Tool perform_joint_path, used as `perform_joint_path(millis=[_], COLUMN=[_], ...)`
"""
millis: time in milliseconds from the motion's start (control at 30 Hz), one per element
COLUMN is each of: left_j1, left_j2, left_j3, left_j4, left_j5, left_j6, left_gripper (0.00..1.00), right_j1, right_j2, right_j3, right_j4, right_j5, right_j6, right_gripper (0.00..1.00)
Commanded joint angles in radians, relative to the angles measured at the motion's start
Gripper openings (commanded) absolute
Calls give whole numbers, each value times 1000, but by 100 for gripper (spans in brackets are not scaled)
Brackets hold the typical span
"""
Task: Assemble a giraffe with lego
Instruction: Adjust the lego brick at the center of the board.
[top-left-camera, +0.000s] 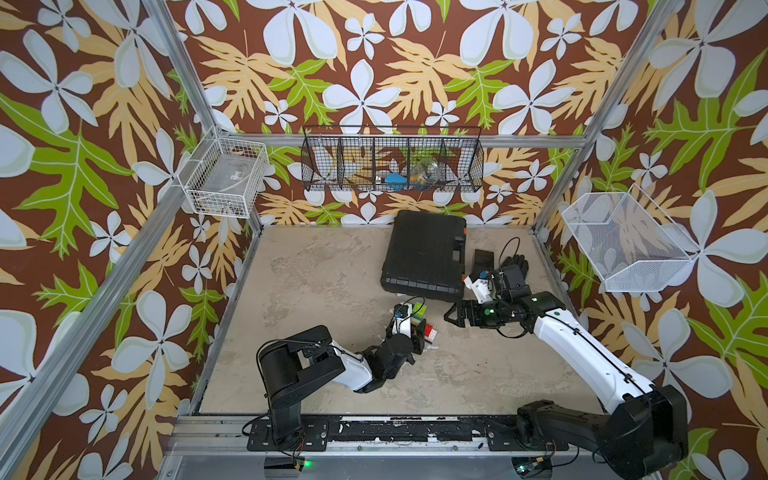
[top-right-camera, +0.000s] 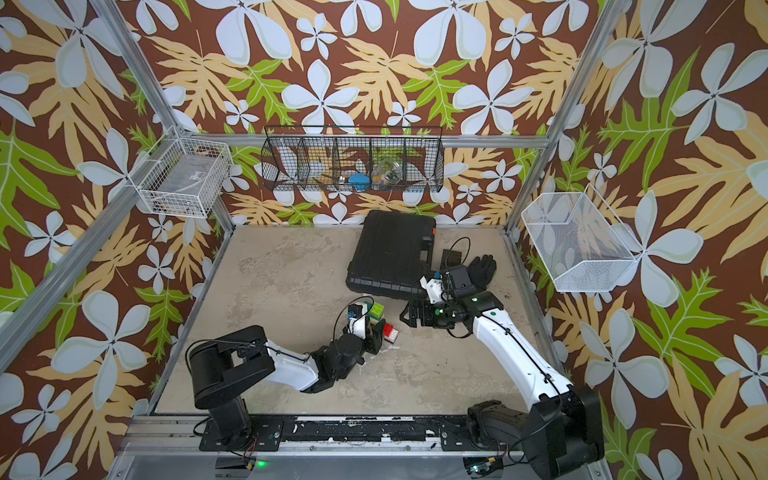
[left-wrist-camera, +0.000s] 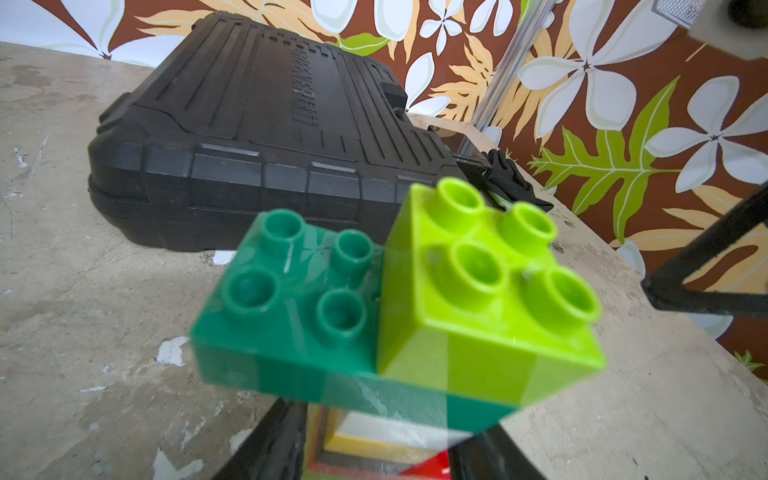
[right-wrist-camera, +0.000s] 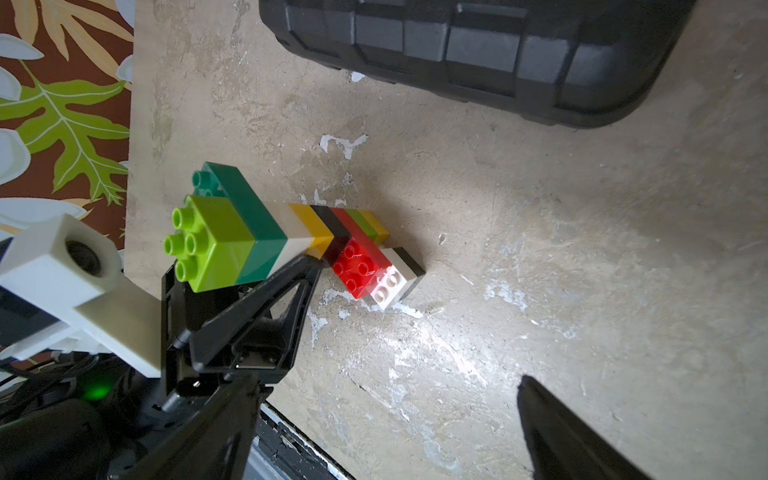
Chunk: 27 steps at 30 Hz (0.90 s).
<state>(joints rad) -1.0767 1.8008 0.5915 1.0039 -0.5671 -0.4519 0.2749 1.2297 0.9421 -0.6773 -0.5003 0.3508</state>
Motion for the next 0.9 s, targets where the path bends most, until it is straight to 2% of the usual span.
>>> perform_joint_path(millis=[0, 133, 267, 467, 600, 733, 867], left_j1=[6, 6, 6, 6, 6, 6, 7], left_j2=[1, 5, -4, -32, -104, -241, -364], left_j3=[7, 11, 8, -5, -19, -5, 118], left_j4=[29, 29, 24, 11, -60, -265, -664], left_j5=[11, 12, 3, -11, -11, 26, 102], left_j6=[12, 16, 22, 38, 49, 79, 99], left_gripper=[49, 41, 22, 22, 22, 21, 18], right_j1=[-1, -3, -5, -6, -8, -9, -11], right_j2=[3, 10, 6, 5, -1, -14, -47], right_j3=[6, 17, 11, 12, 11, 22, 40], right_j4=[-5, -11, -13, -15, -9, -5, -13], right_j5=[-4, -1, -2, -1, -6, -12, 19], right_j6=[-16, -20, -22, -24, -19, -10, -15], right_gripper=[99, 99, 99, 99, 99, 99, 98])
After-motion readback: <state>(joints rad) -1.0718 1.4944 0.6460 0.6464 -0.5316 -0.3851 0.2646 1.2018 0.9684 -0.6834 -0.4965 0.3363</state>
